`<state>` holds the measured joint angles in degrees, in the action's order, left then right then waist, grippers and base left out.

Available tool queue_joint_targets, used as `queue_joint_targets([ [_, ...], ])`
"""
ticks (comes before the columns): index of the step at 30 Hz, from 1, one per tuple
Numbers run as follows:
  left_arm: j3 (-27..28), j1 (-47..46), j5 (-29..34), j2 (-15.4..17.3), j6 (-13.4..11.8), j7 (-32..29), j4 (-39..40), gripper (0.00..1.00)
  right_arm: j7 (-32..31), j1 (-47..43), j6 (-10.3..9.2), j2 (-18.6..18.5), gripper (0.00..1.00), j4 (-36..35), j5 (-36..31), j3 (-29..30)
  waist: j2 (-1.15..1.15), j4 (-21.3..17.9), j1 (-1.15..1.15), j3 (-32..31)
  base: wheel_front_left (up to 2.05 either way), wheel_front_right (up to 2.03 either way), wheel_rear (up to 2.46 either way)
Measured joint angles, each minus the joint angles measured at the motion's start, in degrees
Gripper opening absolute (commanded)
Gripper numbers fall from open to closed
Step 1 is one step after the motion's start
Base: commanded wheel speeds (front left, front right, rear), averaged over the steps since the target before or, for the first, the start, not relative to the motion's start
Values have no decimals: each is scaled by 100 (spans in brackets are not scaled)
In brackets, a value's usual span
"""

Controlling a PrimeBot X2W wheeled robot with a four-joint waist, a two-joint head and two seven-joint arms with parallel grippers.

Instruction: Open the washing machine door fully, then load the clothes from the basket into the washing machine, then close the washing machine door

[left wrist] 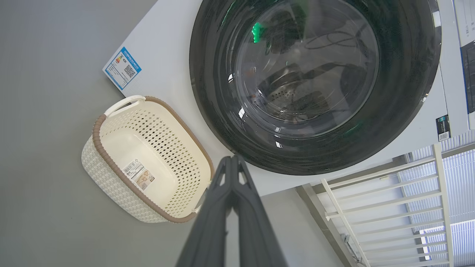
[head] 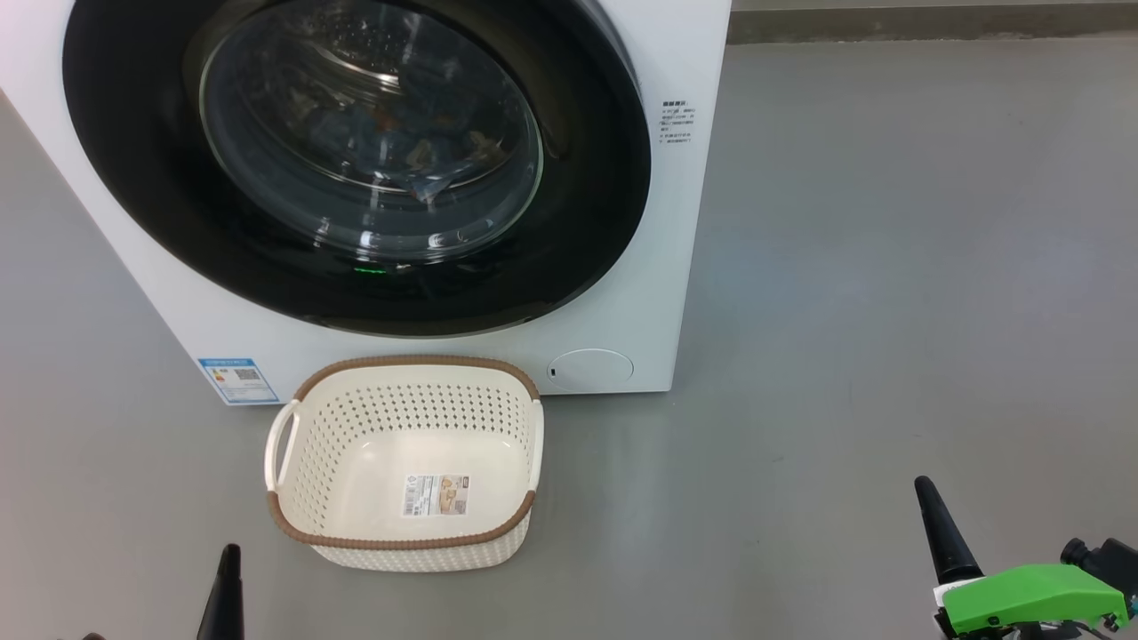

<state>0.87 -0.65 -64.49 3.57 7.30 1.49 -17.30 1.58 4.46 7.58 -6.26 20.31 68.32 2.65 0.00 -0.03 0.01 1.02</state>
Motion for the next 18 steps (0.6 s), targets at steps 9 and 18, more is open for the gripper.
queue_joint_targets([
  [9, 80, -75, -504, -15, 0, -149, 25, 0, -134, 3, 0, 71, 0, -91, 416, 67, 0, 0, 0, -16, 0, 0, 0],
  [18, 131, -121, -1025, -38, 0, -298, 58, 0, -302, 3, -1, 125, 0, -168, 817, 185, 0, 1, 0, -32, 0, 0, 0],
])
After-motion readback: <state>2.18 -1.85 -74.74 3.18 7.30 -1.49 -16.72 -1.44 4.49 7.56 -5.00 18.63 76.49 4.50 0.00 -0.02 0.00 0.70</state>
